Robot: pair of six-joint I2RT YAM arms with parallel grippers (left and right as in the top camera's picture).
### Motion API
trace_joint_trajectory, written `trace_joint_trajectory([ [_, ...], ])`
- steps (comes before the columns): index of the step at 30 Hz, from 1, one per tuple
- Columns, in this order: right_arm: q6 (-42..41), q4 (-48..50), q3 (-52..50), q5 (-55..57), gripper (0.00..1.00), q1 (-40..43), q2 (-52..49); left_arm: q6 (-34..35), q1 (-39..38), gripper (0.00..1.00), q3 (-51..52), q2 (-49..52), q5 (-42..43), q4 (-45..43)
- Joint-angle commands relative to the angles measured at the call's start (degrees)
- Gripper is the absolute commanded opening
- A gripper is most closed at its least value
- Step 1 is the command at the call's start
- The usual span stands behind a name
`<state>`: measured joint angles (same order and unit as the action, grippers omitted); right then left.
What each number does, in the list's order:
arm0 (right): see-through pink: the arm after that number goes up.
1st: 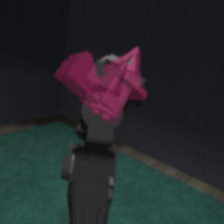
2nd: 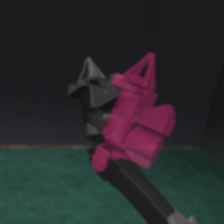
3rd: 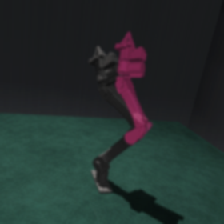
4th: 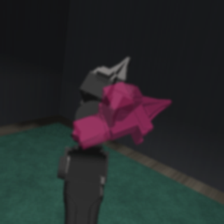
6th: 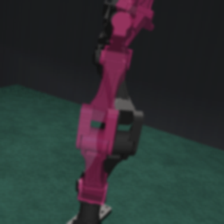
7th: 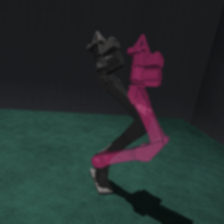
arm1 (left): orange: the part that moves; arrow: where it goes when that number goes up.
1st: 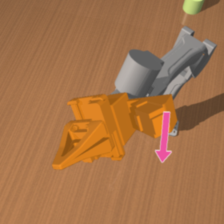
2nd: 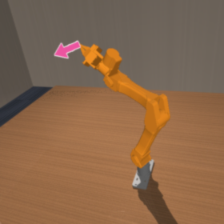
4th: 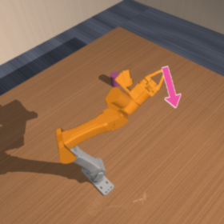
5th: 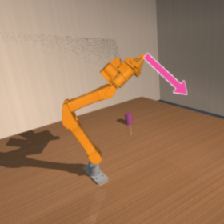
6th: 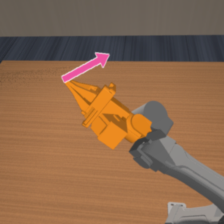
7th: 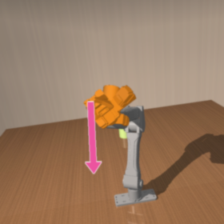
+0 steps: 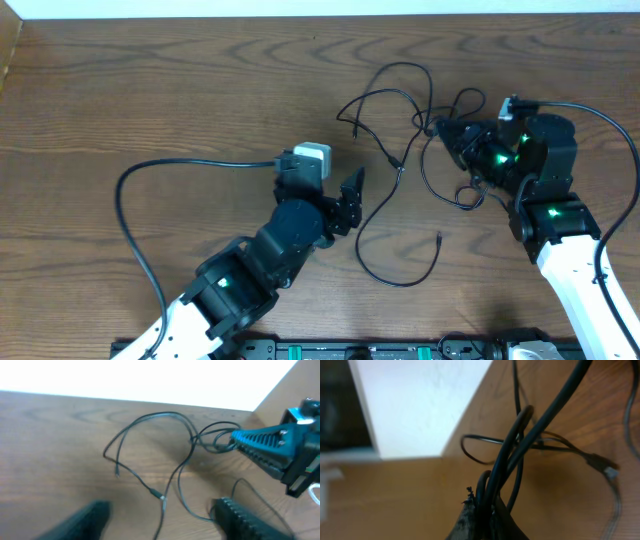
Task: Untangle cables
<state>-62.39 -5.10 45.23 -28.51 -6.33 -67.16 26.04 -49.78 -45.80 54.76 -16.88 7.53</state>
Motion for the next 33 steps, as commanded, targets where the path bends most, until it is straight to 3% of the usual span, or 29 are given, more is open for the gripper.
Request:
trace_joint_trajectory([
  [1,14.7,-1.7,0.4,-4.4,0.02,0.3,0.2,-1.0,0.0,0.88,-0.4,0.3,0.0,0.7],
  [5,25.7,-3.8,0.4,-9.8,0.02,0.3,0.2,-0.2,0.0,0.9,-0.4,3.6,-0.1,0.7],
  [6,26.7,-4.6,0.4,-9.8,0.02,0.3,0.2,1.2,0.0,0.95,-0.4,4.5,-0.1,0.2],
  [9,29.6,-7.5,0.4,-9.5,0.01,0.3,0.2,11.8,0.0,0.96,-0.4,7.4,-0.1,-1.3],
  [14,32.3,-10.7,0.4,-7.7,0.02,0.3,0.2,37.8,0.0,0.99,-0.4,10.1,0.6,-2.2],
  [18,32.3,-13.8,0.4,-4.7,0.02,0.3,0.2,49.7,0.0,0.99,-0.4,10.2,1.8,-4.8],
  [24,32.3,-15.3,0.4,-5.3,0.02,-0.1,0.2,52.2,0.0,0.98,-0.4,11.1,3.0,-6.9],
  [33,31.3,-15.5,0.4,-4.4,0.01,-1.2,0.2,69.2,0.0,0.98,-0.4,16.7,11.6,-7.0],
])
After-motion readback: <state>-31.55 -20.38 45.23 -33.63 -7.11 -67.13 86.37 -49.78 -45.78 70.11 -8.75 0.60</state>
